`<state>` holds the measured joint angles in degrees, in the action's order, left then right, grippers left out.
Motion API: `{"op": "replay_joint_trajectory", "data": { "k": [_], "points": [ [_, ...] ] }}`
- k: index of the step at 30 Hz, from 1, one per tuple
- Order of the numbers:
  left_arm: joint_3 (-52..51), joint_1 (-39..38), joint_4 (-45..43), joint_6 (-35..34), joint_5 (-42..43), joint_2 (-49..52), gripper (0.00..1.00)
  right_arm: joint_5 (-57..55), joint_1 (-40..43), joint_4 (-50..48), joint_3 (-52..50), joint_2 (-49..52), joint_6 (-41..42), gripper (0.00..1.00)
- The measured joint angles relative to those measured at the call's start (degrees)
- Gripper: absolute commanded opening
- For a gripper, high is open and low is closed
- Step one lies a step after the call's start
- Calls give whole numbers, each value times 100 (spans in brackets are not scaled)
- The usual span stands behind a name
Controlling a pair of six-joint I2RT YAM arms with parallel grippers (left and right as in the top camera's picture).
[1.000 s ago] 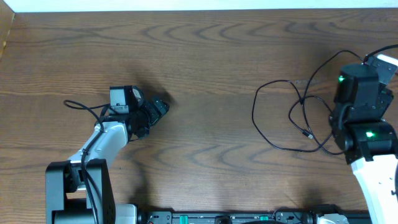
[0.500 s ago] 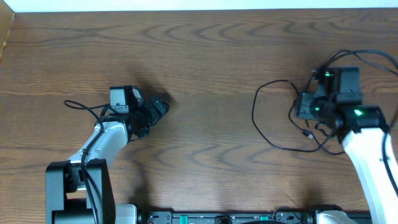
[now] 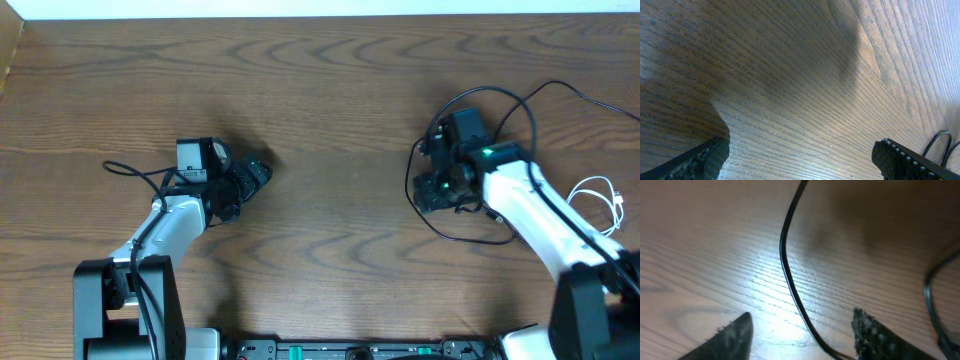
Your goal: Untangle cables
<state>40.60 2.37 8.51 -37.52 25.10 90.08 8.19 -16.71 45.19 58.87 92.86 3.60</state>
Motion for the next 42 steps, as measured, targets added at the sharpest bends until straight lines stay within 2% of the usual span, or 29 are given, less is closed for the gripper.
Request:
{"op": "replay_joint_trajectory", "data": {
  "k": [10, 42],
  "points": [
    [0, 0, 0, 2, 0, 0, 98, -79, -101, 4, -4, 940, -109, 99],
    [0, 0, 0, 2, 0, 0, 98, -109, -103, 2, 0, 951, -109, 99]
  ]
}}
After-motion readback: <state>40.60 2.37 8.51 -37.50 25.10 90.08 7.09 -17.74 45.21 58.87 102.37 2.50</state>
